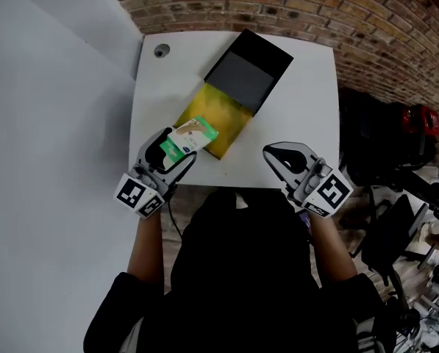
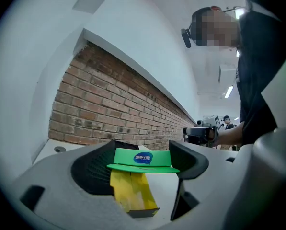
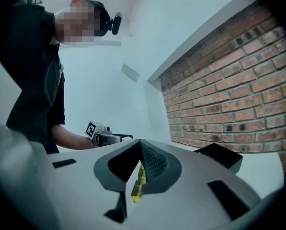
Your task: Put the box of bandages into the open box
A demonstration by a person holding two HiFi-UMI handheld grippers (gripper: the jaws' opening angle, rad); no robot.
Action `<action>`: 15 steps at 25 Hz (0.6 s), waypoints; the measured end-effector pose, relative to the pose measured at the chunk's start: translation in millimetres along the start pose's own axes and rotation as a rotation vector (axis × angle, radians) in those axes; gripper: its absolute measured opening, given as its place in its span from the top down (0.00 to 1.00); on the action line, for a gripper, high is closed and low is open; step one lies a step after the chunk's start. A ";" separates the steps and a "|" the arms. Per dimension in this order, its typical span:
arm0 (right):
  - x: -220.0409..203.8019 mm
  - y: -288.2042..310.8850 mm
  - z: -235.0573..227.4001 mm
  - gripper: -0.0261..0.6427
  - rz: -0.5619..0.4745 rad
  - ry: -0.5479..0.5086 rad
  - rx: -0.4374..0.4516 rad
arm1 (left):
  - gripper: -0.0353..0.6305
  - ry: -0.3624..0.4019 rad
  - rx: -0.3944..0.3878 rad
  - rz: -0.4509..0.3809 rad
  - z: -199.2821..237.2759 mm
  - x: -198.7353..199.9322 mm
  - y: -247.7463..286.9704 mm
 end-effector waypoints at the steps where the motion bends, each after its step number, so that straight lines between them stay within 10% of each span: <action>1: 0.8 -1.0 2.8 0.95 -0.001 0.000 -0.013 | 0.42 0.013 -0.011 0.004 1.3 -0.2 2.9; 15: -19.8 -6.9 -19.8 0.95 0.064 0.013 -0.041 | 0.42 0.093 0.021 0.122 19.0 -33.3 67.5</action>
Point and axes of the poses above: the fingertips, and each gripper's own axes: y forward along the fingers, z to its left, x out of its top, the point moved 6 cm from there along -y, backward along the fingers, and after that the axes turned 9 degrees about z, right-handed, at the moved point
